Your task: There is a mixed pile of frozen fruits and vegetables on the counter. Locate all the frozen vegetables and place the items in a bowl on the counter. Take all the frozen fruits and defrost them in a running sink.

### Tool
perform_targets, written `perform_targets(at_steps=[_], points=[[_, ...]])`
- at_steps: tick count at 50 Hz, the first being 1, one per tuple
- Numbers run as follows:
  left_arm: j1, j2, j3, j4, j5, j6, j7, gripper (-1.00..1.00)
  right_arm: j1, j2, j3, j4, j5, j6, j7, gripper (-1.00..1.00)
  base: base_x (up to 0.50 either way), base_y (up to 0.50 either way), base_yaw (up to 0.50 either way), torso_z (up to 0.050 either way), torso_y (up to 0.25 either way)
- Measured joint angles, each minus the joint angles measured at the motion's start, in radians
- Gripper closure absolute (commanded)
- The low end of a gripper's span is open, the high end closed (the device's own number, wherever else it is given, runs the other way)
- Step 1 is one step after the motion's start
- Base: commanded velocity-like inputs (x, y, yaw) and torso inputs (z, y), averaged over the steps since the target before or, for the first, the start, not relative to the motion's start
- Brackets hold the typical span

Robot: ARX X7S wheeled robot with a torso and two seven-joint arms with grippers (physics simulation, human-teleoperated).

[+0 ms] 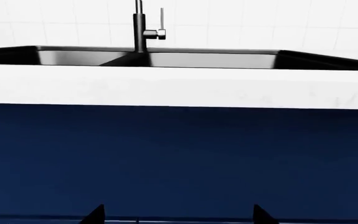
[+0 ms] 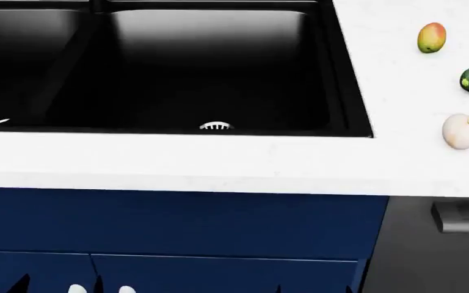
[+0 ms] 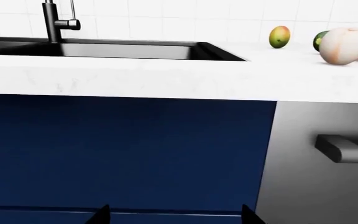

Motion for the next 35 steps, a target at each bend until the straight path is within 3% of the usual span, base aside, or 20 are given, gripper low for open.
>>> perform_targets(at_steps=[25,35], points=[[-0.003,-0.035,0.036,0.001,-0.033,-0.012,-0.047,-1.00,0.006,0.030,-0.033,-0.001,0.038,0.018,0.047,-1.00,0.00,-0.17,0.00,0.000,0.000],[-0.006,-0.045,0.050,0.002,-0.042,-0.012,-0.064,-1.00,0.008,0.040,-0.044,-0.002,0.053,0.021,0.061,-1.00,0.00,-0.37,0.00,0.000,0.000]])
